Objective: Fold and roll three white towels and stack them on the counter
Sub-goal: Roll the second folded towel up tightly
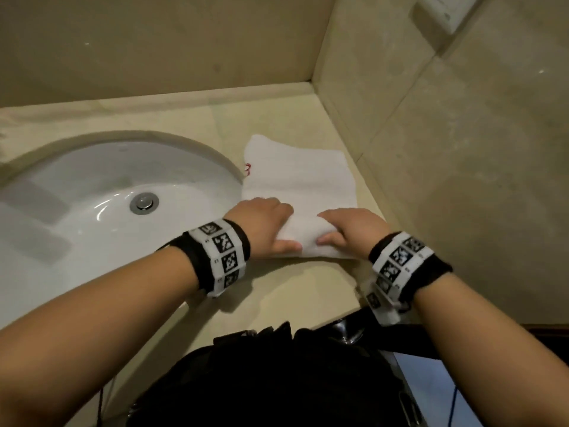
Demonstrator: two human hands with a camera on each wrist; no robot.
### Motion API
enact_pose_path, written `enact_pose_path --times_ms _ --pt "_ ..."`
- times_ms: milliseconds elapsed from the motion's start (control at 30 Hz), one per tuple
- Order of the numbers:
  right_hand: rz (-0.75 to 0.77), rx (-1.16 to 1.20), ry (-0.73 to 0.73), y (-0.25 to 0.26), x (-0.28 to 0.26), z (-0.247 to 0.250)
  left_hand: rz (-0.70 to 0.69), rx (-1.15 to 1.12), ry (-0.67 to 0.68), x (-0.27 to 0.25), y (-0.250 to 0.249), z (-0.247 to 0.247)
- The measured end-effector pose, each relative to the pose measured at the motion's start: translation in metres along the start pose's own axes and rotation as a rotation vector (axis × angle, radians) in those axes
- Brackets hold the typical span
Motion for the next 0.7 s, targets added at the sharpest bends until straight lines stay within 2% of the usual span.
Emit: enact_pose_path --times_ms 67,133,233,333,367,433,467,567,633,700 --pt "-0.046 0.164 0.140 -0.002 0.010 0.001 -0.060 0.176 -0.048 -0.007 0.001 0.001" --pt "-0.046 0.129 0.127 -0.002 0.015 0.003 -0.048 0.190 -0.011 -0.005 0.007 0.001" --pt "0.005 -0.104 -0.210 0.004 0.003 0.017 -0.024 -0.043 0.082 0.012 0.018 0.003" --pt "0.106 -0.137 -0.329 0.015 -0.014 0.005 0.020 -0.273 0.306 0.026 0.023 -0.002" --pt "0.109 -0.114 -0.341 0.014 -0.013 0.001 0.041 -0.301 0.343 0.028 0.023 -0.003" --pt "0.062 -0.047 -0.313 0.006 -0.003 0.003 0.070 -0.271 0.330 0.033 0.023 -0.002" --pt "0.041 -0.031 -0.268 0.002 0.005 0.007 0.072 -0.226 0.272 0.034 0.024 0.002" --pt "0.029 0.022 -0.098 -0.011 0.030 0.020 -0.040 -0.013 -0.017 0.029 0.026 0.020" --pt "-0.023 0.089 0.010 -0.019 0.045 0.026 -0.082 0.089 -0.018 0.026 0.029 0.020" --pt "-0.043 0.079 0.040 -0.021 0.056 0.030 -0.020 0.047 0.051 0.031 0.037 0.020"
Point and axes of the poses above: each hand's wrist, its own x-axis towards the middle knuckle, its own z-axis out of the back of the hand, y = z × x, the point moved 6 cm from there along x, towards the middle knuckle, and after that the axes turned 1 degree about x, right-handed, at the moved point
